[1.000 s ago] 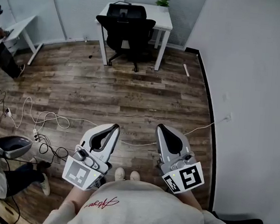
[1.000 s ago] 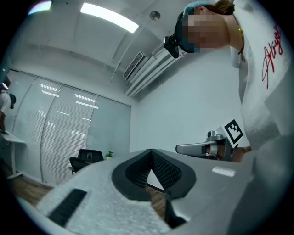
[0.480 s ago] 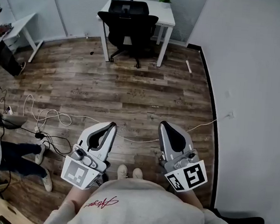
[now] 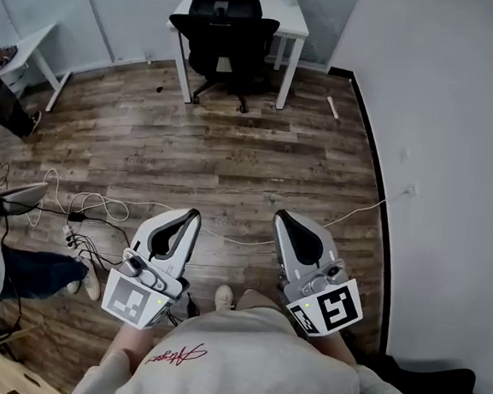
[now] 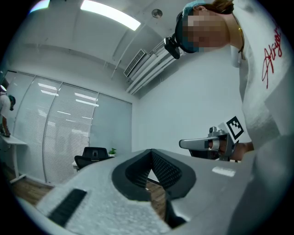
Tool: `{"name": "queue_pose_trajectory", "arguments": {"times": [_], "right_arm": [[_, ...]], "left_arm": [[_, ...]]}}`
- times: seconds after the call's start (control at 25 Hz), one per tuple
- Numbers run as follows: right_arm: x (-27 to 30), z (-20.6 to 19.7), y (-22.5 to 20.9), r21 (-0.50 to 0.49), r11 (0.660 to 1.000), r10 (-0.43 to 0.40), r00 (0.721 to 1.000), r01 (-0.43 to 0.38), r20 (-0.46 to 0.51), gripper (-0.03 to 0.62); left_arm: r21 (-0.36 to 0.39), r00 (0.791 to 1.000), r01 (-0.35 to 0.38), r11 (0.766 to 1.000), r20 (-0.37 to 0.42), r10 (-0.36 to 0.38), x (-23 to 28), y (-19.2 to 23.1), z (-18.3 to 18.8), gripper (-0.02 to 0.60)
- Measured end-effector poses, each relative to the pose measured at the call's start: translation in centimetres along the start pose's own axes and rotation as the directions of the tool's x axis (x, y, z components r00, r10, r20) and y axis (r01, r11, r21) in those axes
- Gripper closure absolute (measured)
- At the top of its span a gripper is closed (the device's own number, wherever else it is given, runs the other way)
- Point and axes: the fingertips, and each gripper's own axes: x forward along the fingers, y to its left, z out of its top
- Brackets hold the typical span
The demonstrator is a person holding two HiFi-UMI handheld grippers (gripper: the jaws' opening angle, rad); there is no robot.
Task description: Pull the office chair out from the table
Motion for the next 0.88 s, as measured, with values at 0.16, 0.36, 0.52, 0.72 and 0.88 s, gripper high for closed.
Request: {"name": "queue_pose_trajectory", "arguments": {"times": [0.16, 0.36, 0.52, 0.72, 0.88], "right_arm": [[0.2, -0.5, 0.1, 0.008, 1.000, -0.021, 1.000, 0.021, -0.006, 0.599], [0.3, 0.2, -0.7, -0.001, 0.999, -0.039, 0.999, 0.039, 0.022, 0.598], [1.4, -0.1, -1.6, 0.012, 0.999, -0.035, 0.999, 0.035, 0.031, 0.598], [3.7, -0.2, -3.2, 0.009, 1.000, -0.019, 0.999, 0.019, 0.043, 0.598], [6.7, 0.1, -5.1, -0.006, 1.000, 0.003, 0.999, -0.003, 0.053, 0.597]], "left_arm": [[0.003, 1.000, 0.011, 1.000, -0.001, -0.011, -0.2, 0.7, -0.1, 0.584], [0.016, 1.000, 0.018, 1.000, 0.000, -0.018, -0.1, 1.0, -0.1, 0.584], [0.001, 1.000, 0.006, 1.000, 0.015, -0.006, 0.1, 2.2, 0.0, 0.584], [0.001, 1.000, -0.010, 1.000, 0.029, 0.010, 1.8, 4.3, -0.2, 0.584], [0.027, 1.000, -0.023, 0.999, 0.022, 0.022, 4.1, 6.4, -0.4, 0.584]]}}
